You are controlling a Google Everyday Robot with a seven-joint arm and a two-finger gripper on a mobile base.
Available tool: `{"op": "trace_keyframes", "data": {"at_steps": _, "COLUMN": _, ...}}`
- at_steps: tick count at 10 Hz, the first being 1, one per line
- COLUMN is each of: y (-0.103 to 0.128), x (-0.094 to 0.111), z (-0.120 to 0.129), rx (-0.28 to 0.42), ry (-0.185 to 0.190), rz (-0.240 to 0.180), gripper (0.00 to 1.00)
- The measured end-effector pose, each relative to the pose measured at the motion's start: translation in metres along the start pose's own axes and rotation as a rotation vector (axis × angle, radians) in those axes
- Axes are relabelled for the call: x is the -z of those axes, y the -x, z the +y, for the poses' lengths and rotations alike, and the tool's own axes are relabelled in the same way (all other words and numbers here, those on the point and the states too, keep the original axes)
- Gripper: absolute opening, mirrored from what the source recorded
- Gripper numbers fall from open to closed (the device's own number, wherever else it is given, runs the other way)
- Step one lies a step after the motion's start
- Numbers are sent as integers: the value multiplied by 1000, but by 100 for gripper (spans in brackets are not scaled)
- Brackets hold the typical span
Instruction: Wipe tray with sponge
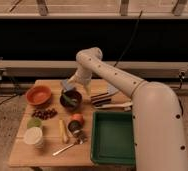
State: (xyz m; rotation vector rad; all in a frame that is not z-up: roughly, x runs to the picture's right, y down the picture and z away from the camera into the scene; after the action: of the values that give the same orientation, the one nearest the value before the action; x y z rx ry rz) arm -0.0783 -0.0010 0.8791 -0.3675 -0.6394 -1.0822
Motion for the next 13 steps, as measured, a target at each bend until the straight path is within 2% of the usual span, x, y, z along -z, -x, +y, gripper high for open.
{"op": "trace_keyframes", "data": {"at_steps": 3, "y": -31, "x": -7, "z": -4, "rx": 2, "ry": -27, "rz": 22, "gripper": 80}}
{"op": "trace_keyframes", "data": {"at_steps": 4, "y": -48, "x": -13, "z": -4, "rx": -5, "ry": -40, "rz": 32, "gripper": 80}}
{"op": "trace_keyframes", "data": {"at_steps": 7, "y": -69, "x": -25, "z": -5, "rx": -7, "ry": -53, "rz": 47, "gripper": 80}}
{"op": "trace_keyframes", "data": {"at_steps": 10, "y": -76, "x": -42, "z": -20, "rx": 29, "ry": -45, "rz": 63, "gripper": 80}}
{"op": "trace_keyframes", "data": {"at_steps": 13, "y": -69, "x": -61, "z": -39, "rx": 85, "ry": -4, "rz": 94, "gripper": 80}}
